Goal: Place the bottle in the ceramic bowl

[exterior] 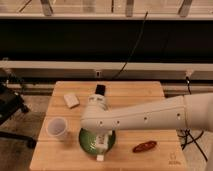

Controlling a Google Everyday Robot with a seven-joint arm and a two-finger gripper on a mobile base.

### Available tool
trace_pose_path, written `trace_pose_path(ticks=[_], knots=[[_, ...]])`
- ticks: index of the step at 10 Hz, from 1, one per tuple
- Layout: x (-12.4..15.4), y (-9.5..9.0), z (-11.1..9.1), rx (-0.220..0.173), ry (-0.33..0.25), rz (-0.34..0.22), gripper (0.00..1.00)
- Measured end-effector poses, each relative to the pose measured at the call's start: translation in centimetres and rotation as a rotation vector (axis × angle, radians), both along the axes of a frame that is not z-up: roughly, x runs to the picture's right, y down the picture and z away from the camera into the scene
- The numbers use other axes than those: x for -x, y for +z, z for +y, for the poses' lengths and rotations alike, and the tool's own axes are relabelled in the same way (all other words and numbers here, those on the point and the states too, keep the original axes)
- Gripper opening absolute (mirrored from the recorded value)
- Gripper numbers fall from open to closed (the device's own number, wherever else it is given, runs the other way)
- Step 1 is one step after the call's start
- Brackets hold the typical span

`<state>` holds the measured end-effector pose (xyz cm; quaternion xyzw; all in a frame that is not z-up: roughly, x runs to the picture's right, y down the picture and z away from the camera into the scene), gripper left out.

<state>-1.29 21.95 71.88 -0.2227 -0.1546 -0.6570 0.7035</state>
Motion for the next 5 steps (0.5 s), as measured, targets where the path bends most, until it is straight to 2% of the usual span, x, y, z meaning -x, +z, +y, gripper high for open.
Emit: trace_pose_path(ticks=[1,5], knots=[[0.00,0.00,0.00,0.001,-0.003,-0.002,0.20],[0.01,0.01,-0.03,0.001,-0.010,-0.008,0.21]])
